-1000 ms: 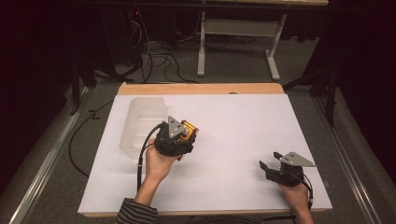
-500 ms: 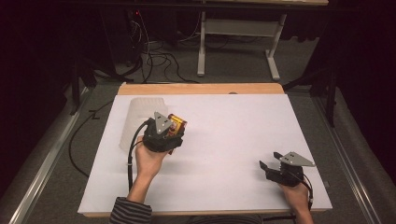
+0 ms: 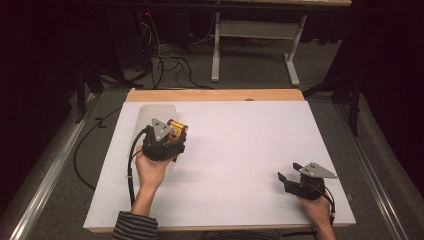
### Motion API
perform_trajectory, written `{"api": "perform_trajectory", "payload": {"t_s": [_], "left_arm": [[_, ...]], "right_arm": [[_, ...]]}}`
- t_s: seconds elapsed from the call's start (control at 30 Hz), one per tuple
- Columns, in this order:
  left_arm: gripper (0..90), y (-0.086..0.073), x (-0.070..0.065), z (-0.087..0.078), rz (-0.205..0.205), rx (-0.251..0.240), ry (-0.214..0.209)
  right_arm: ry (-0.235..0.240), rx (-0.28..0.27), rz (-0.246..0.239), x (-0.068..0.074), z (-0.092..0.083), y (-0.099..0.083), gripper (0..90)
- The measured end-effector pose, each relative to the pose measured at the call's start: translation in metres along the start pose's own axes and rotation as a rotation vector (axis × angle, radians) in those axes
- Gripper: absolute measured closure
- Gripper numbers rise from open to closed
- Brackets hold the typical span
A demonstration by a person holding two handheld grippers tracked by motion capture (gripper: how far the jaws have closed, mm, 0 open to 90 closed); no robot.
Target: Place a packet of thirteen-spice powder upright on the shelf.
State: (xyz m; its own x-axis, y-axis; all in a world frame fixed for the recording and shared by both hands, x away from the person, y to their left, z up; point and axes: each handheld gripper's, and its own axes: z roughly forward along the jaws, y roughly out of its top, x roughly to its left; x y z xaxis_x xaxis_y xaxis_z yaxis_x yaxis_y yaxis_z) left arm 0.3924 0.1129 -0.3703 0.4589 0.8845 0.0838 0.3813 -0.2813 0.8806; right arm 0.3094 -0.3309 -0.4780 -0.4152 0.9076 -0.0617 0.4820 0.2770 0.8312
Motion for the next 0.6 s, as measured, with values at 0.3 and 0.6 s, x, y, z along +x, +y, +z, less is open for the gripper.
{"api": "perform_trajectory", "payload": {"t_s": [0.3,0.6], "left_arm": [[32.6,-0.005,0.013,-0.005,-0.036,-0.014,0.032],[32.6,-0.012,0.022,-0.007,-0.049,-0.008,0.060]], "right_arm": [[0.000,0.001,0.002,0.000,0.000,0.000,30.7],[-0.001,0.001,-0.001,0.000,0.000,0.000,30.7]]}}
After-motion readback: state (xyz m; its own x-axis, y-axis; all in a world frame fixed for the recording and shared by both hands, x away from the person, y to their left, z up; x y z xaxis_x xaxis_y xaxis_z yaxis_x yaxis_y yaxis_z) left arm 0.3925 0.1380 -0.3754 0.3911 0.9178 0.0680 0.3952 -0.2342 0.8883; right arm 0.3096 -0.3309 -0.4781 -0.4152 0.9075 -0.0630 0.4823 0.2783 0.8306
